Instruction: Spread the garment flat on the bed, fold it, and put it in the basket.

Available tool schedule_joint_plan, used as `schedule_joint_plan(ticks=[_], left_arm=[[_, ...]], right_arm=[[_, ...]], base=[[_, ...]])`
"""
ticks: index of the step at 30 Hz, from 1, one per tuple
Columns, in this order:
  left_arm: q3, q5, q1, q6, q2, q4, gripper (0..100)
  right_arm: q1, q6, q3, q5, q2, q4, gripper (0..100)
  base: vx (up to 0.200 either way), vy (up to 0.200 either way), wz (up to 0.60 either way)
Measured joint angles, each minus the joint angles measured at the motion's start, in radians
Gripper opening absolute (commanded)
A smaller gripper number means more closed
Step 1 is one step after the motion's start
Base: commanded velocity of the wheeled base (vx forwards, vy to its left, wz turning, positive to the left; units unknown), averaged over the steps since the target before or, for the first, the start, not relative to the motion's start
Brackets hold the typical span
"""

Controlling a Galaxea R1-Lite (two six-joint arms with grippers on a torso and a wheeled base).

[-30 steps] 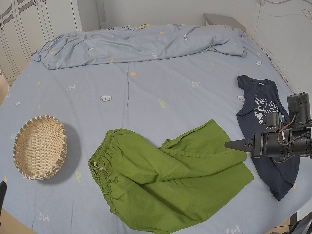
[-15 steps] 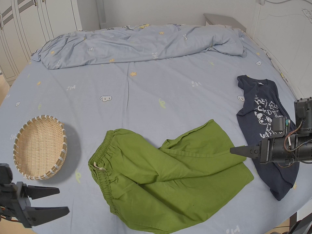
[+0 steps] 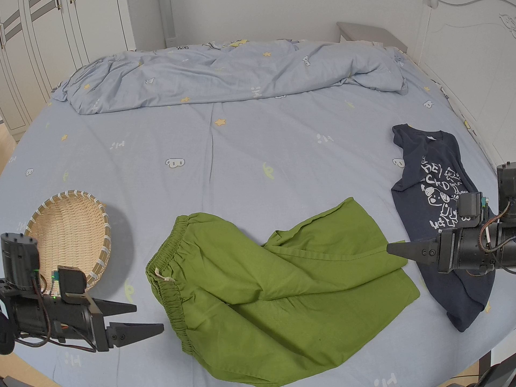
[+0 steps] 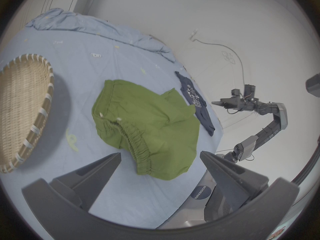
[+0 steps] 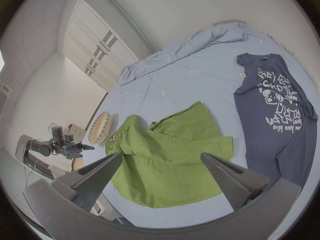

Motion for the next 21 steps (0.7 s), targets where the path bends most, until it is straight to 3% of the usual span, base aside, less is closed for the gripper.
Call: schedule_joint_plan(ticks=[12, 21], left_arm=[[0.012, 0.000, -0.053, 0.019, 0.344, -0.211, 100], [-0.026, -0.019, -0.102, 0.011, 0.474, -0.297, 100]], right_arm=[[-0.008, -0.044, 0.016, -0.001, -0.029, -0.003, 100], [-0.016, -0.046, 0.020, -0.003, -0.031, -0.003, 100]], base=[[0.000, 0.000, 0.00], [0.000, 0.000, 0.00]])
